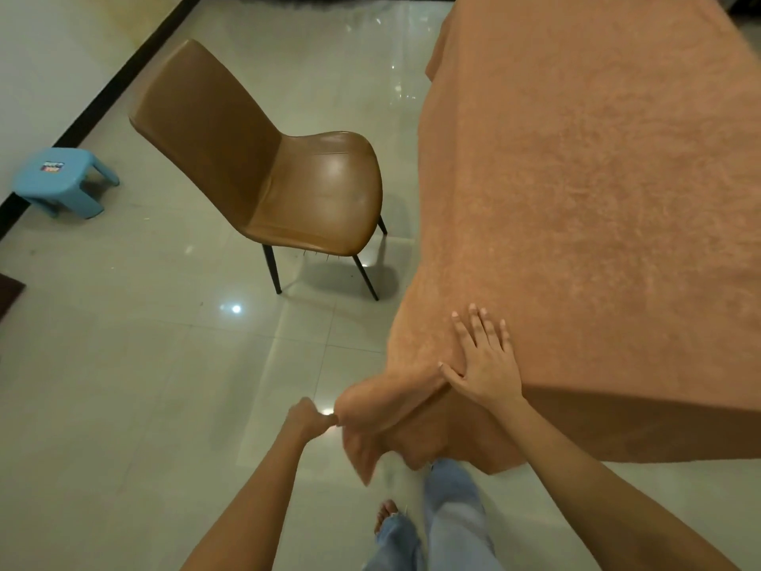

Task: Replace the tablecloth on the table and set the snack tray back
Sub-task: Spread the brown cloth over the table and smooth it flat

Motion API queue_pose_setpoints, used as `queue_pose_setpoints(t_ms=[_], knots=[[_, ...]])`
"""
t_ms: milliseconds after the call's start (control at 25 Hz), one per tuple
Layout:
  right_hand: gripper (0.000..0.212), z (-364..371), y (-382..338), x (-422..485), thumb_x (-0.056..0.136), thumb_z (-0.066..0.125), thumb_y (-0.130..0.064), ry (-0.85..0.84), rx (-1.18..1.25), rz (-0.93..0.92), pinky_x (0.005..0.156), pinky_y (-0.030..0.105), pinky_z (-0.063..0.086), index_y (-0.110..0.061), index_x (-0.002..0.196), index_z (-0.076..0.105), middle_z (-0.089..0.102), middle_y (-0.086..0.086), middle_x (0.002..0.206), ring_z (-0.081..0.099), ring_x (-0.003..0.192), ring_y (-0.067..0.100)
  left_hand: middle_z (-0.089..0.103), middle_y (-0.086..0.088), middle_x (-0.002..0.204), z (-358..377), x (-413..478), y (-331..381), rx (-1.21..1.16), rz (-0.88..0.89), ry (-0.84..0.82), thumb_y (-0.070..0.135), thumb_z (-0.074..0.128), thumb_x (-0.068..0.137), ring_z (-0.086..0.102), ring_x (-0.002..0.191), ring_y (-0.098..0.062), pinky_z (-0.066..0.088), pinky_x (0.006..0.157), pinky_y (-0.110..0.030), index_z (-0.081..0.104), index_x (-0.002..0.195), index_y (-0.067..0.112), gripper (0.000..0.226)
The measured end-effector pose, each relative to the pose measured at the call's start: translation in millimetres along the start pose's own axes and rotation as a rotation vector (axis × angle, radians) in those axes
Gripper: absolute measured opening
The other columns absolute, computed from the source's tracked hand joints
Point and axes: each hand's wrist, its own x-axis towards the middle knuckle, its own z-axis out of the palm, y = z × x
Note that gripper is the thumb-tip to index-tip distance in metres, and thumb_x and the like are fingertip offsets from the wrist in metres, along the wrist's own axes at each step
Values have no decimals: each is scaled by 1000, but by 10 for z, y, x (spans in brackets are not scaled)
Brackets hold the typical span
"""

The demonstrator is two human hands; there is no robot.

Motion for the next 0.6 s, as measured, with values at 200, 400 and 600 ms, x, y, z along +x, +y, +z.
queue_pose_setpoints(t_ms=[200,400,600], knots=[[74,8,-164,-52,89,39,-58,-1,83,-15,118,46,8,-24,152,21,16,6,159,11,147,21,49,-8,139,-63,-141,1085,-217,604,195,28,55,94,47,126,-22,37,105,-32,46,135,10,46],[58,0,-144,-135,95,30,-39,80,380,74,118,39,16,-16,148,31,19,-1,158,19,145,14,18,-8,158,58,-233,2108,-66,994,164,30,38,101,14,146,-22,14,116,-34,28,148,19,50],[60,-183,417,178,94,36,-45,270,254,382,118,47,15,-19,147,33,23,9,157,15,146,25,-2,-7,160,68,98,2697,263,1037,246,45,30,100,-8,147,-27,-3,117,-41,9,153,29,59]])
